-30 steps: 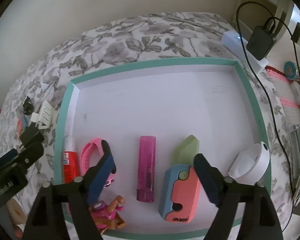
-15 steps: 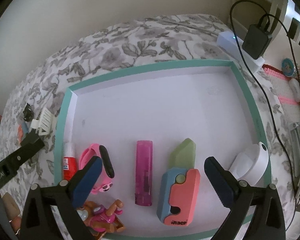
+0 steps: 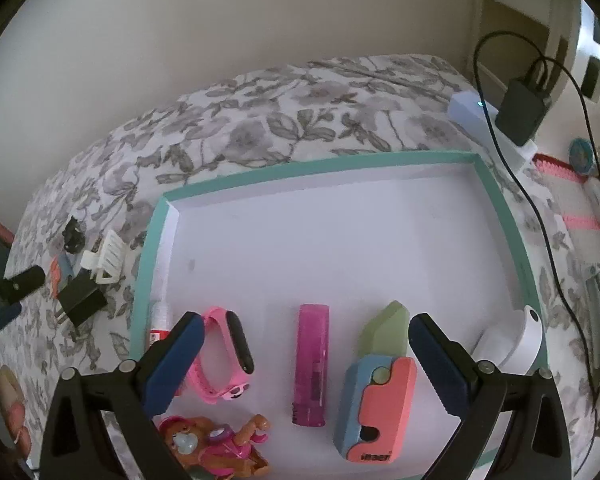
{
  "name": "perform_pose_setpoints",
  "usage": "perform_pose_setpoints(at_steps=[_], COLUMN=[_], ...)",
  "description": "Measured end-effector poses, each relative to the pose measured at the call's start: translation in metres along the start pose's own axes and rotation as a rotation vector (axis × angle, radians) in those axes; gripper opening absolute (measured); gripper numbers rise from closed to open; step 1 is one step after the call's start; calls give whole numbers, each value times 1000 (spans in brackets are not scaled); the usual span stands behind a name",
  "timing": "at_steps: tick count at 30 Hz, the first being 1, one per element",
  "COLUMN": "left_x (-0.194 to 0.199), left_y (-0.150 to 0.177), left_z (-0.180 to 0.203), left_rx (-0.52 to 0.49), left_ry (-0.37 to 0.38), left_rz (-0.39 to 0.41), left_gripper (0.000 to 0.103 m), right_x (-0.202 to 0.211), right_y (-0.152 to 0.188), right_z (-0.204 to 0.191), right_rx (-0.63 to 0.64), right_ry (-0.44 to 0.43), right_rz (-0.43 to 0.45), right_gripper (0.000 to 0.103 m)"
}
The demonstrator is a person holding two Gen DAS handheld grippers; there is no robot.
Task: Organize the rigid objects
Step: 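Move both tools back over the remaining items beside the tray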
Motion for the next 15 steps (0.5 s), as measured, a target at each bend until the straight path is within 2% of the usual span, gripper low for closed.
perform_pose_setpoints(at_steps=[3, 7, 11, 15], left_x=[6, 10, 9, -1], left_y=[-8, -17, -21, -20], left_z=[-20, -45, -65, -76], left_rx=[17, 61, 92, 115], left_ry=[-28, -52, -74, -93], left_rz=[46, 56, 44, -3], left_gripper=[94, 94, 94, 94], right_x=[1, 7, 14, 13], right_y=[0, -1, -4, -6], right_z=[-13, -40, -69, -98], right_rx=[25, 73, 105, 126], right_ry=[-40, -68, -118, -156], right_rz=[4, 27, 53, 50], right_gripper=[103, 103, 103, 103])
Point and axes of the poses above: each gripper's, at about its wrist camera, not at the fingertips, and x roughly against the way its jaws point, z to its right, y to its underside, the point moved 6 cm from there along -x, roughly the way its jaws point, and after that the axes turned 1 degree about z, right-handed, at the moved point
